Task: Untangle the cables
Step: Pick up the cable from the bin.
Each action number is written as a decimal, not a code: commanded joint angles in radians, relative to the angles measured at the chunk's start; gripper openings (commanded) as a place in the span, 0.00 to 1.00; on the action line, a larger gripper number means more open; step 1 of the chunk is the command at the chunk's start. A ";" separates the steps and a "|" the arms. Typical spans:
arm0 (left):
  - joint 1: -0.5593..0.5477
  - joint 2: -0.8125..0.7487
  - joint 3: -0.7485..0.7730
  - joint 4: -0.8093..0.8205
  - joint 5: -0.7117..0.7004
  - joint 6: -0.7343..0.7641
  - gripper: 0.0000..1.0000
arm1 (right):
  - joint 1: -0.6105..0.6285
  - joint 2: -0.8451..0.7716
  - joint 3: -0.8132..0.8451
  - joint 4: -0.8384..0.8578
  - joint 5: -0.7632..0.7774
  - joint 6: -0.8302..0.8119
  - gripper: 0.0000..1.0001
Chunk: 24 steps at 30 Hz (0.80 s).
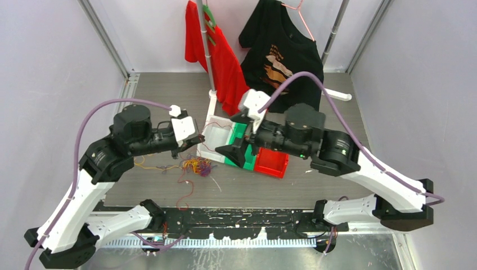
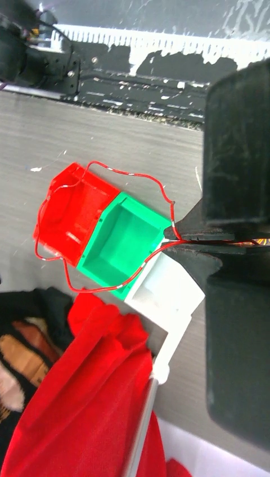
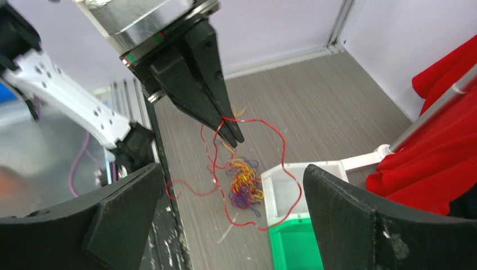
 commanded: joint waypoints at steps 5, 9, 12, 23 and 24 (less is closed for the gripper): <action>0.005 0.038 0.069 -0.127 0.085 0.044 0.00 | 0.000 0.115 0.064 -0.107 -0.114 -0.207 1.00; 0.006 0.030 0.076 -0.145 0.126 0.050 0.00 | -0.001 0.127 0.041 -0.095 -0.104 -0.237 1.00; 0.006 0.027 0.085 -0.170 0.147 0.057 0.00 | -0.004 0.129 0.024 -0.091 -0.114 -0.238 1.00; 0.005 0.084 0.167 -0.313 0.186 0.074 0.00 | -0.033 0.137 -0.072 -0.021 -0.203 -0.186 1.00; 0.005 0.090 0.176 -0.309 0.180 0.062 0.00 | -0.033 0.139 -0.080 -0.023 -0.229 -0.168 0.99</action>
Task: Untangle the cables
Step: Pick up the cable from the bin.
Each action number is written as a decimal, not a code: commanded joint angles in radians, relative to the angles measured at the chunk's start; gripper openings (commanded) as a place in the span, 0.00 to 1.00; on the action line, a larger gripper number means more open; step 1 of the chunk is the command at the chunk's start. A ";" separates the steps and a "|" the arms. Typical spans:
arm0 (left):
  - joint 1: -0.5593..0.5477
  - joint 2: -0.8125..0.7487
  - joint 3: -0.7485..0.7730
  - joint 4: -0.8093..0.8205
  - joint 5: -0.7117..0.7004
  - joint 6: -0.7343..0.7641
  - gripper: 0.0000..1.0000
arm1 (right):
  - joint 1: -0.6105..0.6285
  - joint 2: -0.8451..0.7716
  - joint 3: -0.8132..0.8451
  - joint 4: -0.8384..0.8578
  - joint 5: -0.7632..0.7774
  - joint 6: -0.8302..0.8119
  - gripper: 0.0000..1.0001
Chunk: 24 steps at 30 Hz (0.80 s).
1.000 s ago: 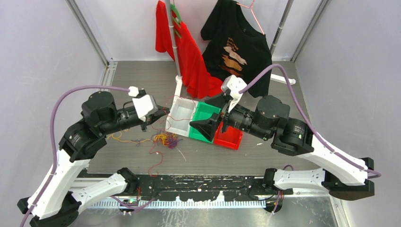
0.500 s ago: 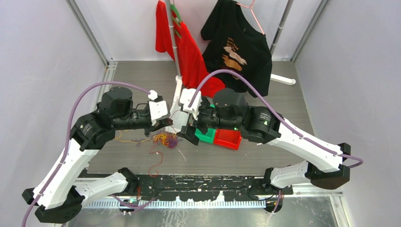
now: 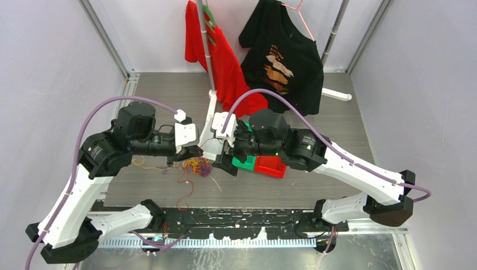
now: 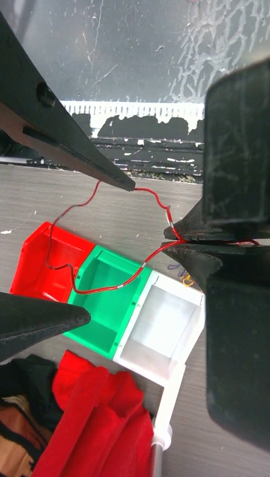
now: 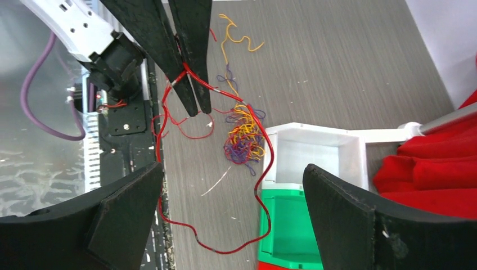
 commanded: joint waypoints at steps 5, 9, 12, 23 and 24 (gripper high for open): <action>0.008 0.053 0.080 0.019 -0.018 -0.140 0.00 | -0.011 -0.060 -0.134 0.198 -0.225 0.139 0.97; 0.016 0.046 0.039 0.111 -0.036 -0.253 0.00 | -0.011 -0.091 -0.214 0.313 -0.156 0.189 0.93; 0.026 0.016 -0.004 0.224 -0.077 -0.343 0.00 | -0.011 -0.111 -0.289 0.447 -0.103 0.245 0.93; 0.029 -0.039 -0.093 0.376 -0.089 -0.410 0.00 | -0.011 -0.075 -0.386 0.780 0.045 0.325 0.89; 0.028 -0.042 -0.103 0.385 -0.089 -0.419 0.00 | -0.010 -0.063 -0.371 0.785 0.046 0.321 0.89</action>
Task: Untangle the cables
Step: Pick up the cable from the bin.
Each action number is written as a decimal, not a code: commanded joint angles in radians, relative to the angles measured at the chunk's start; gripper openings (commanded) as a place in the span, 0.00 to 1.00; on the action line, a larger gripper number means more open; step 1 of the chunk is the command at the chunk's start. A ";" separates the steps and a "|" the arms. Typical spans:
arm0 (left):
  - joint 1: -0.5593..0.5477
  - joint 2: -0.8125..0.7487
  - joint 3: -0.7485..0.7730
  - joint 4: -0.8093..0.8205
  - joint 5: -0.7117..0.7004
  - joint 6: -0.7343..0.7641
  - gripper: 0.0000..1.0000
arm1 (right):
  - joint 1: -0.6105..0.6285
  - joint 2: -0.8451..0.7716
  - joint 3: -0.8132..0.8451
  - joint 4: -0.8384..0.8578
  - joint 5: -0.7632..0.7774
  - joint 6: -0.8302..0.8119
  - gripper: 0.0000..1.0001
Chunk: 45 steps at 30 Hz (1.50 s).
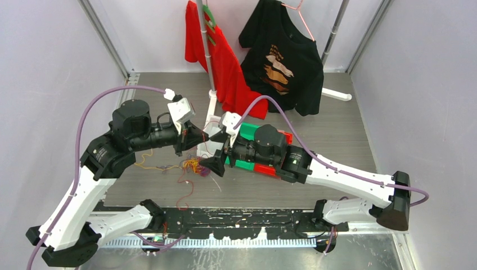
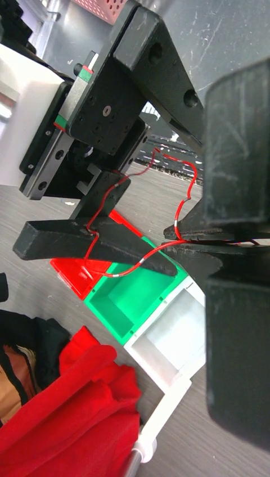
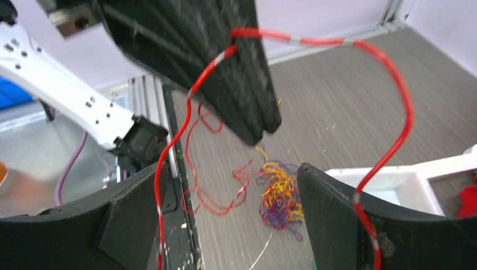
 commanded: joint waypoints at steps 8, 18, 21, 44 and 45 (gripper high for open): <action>0.005 -0.022 -0.052 0.232 -0.009 -0.161 0.00 | -0.001 0.110 0.102 0.251 0.071 0.032 0.85; 0.005 -0.024 -0.066 0.361 -0.106 -0.303 0.00 | 0.000 0.148 -0.049 0.711 0.237 0.083 0.41; 0.006 -0.025 -0.062 0.355 -0.160 -0.289 0.00 | -0.001 0.152 -0.033 0.689 0.227 0.076 0.05; 0.403 0.120 0.068 -0.231 -0.040 0.148 0.99 | -0.310 0.296 0.133 -0.064 0.160 0.301 0.01; 0.453 0.140 0.062 -0.241 -0.021 0.158 1.00 | -0.310 0.332 0.158 -0.079 0.161 0.306 0.01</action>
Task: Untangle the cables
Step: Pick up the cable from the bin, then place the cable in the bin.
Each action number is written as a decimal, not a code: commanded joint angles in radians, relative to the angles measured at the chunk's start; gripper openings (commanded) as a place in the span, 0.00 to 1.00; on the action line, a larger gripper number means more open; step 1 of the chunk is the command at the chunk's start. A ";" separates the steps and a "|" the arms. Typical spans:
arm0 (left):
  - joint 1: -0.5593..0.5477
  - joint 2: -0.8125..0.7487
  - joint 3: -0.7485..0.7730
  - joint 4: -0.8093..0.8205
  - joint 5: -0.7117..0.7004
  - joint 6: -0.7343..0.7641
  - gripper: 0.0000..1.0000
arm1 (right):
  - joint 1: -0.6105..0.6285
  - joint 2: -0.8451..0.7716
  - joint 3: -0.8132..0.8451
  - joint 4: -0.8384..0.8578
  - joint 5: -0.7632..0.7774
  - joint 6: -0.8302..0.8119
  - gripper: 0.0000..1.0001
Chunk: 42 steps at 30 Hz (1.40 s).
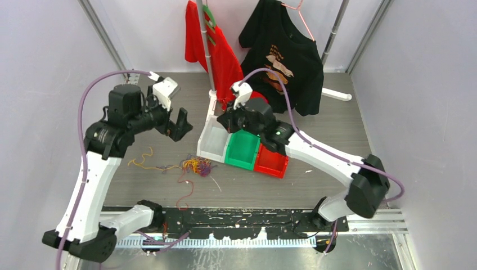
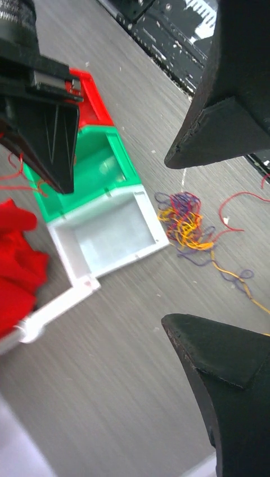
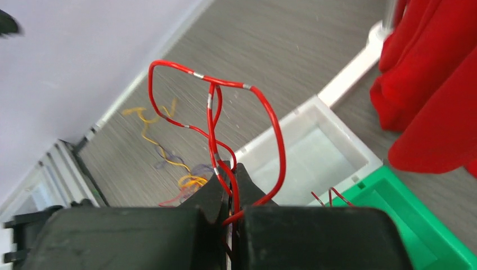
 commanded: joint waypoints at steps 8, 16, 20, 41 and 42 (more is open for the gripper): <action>0.405 0.143 -0.068 -0.098 0.222 0.104 0.96 | -0.005 0.422 0.315 -0.206 0.022 0.053 0.01; 0.416 0.119 -0.182 -0.115 0.248 0.173 0.94 | -0.008 0.623 0.459 -0.299 0.011 0.055 0.01; 0.416 0.086 -0.230 -0.102 0.250 0.203 0.94 | -0.031 0.653 0.486 -0.341 -0.041 0.081 0.01; 0.416 0.118 -0.246 -0.138 0.252 0.302 0.90 | -0.049 0.443 0.511 -0.546 -0.166 0.095 0.61; 0.416 0.118 -0.246 -0.137 0.250 0.304 0.89 | -0.049 0.439 0.525 -0.553 -0.165 0.094 0.61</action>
